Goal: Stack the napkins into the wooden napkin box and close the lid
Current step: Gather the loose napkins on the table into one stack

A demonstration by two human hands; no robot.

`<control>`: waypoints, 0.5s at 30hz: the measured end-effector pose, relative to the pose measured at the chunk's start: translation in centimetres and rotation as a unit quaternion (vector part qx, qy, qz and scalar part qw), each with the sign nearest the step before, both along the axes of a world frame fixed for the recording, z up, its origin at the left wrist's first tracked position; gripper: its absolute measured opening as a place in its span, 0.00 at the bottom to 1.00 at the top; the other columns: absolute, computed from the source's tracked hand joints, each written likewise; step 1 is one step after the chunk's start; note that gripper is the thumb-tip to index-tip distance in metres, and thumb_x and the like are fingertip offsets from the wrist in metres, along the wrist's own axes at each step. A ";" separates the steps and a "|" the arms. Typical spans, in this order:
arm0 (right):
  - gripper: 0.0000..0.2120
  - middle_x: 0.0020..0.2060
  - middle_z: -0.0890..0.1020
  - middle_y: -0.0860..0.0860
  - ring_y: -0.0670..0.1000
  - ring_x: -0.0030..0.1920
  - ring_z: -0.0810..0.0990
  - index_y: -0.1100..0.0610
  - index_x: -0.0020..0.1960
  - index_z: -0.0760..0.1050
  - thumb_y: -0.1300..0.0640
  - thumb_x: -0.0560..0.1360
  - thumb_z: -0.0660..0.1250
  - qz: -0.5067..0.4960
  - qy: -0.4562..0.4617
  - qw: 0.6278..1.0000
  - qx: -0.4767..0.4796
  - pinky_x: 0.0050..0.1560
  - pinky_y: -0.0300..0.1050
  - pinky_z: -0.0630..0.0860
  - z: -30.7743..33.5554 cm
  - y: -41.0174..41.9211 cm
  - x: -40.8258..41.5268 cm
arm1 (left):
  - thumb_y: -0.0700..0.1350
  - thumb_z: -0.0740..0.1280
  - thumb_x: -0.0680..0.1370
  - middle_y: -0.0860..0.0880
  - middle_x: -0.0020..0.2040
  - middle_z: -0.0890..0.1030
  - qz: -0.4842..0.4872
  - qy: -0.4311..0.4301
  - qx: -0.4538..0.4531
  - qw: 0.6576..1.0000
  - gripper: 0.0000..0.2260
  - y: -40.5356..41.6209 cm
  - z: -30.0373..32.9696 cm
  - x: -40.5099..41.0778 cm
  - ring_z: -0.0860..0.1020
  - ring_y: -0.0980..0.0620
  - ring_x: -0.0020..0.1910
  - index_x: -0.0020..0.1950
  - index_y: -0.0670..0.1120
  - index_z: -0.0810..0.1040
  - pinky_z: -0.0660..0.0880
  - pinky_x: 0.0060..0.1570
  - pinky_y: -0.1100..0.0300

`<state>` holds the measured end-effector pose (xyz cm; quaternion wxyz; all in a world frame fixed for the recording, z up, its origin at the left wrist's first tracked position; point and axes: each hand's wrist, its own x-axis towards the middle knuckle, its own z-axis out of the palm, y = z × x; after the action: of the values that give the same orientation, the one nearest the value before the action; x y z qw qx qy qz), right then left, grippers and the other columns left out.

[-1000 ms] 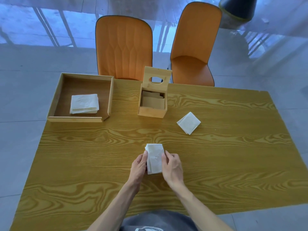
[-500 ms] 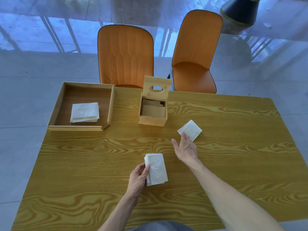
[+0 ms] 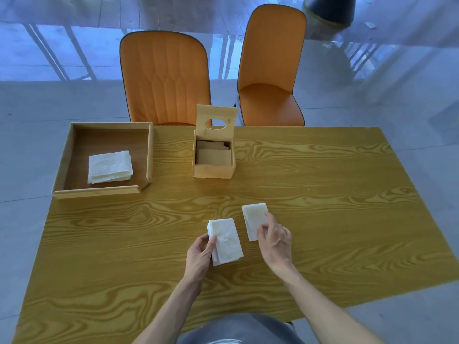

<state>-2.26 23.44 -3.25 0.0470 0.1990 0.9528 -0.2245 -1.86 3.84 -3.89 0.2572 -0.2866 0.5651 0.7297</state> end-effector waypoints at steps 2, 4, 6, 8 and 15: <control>0.21 0.42 0.84 0.47 0.52 0.49 0.81 0.54 0.72 0.64 0.53 0.80 0.60 -0.041 -0.004 0.999 0.000 0.63 0.50 0.66 -0.2 0.2 0.7 | 0.49 0.68 0.79 0.46 0.54 0.85 -0.001 0.003 0.003 1.000 0.14 0.0 0.2 0.1 0.84 0.46 0.52 0.62 0.45 0.77 0.81 0.45 0.56; 0.22 0.46 0.86 0.48 0.53 0.52 0.81 0.54 0.72 0.66 0.49 0.80 0.61 -0.071 -0.036 0.997 0.000 0.62 0.51 0.67 -0.3 0.4 0.9 | 0.48 0.68 0.79 0.46 0.54 0.85 -0.002 0.006 0.007 1.000 0.13 0.0 0.4 0.1 0.84 0.48 0.51 0.61 0.45 0.77 0.81 0.44 0.58; 0.23 0.52 0.85 0.49 0.54 0.57 0.80 0.53 0.71 0.69 0.46 0.79 0.63 -0.085 -0.063 0.994 0.005 0.63 0.52 0.66 -0.2 0.4 0.8 | 0.47 0.69 0.78 0.47 0.53 0.85 -0.005 0.007 0.010 1.000 0.13 0.0 0.6 0.3 0.84 0.49 0.49 0.61 0.46 0.77 0.81 0.43 0.58; 0.23 0.59 0.81 0.52 0.55 0.62 0.76 0.52 0.68 0.71 0.45 0.77 0.65 -0.100 -0.084 0.991 0.007 0.63 0.53 0.65 0.0 0.5 0.7 | 0.47 0.70 0.78 0.47 0.53 0.85 -0.009 0.009 0.008 1.000 0.14 -0.2 0.5 0.5 0.84 0.48 0.51 0.61 0.45 0.77 0.82 0.46 0.55; 0.35 0.62 0.78 0.54 0.57 0.63 0.75 0.55 0.69 0.65 0.44 0.69 0.74 -0.212 -0.126 0.967 -0.071 0.61 0.56 0.65 0.4 0.3 -0.4 | 0.46 0.70 0.77 0.46 0.53 0.85 -0.010 0.014 0.005 1.000 0.12 -0.3 0.6 0.8 0.84 0.47 0.52 0.60 0.46 0.77 0.81 0.48 0.53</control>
<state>-2.61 23.79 -2.81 0.1325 0.4192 0.8570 -0.2690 -1.10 3.52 -3.28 0.2585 -0.2693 0.5678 0.7337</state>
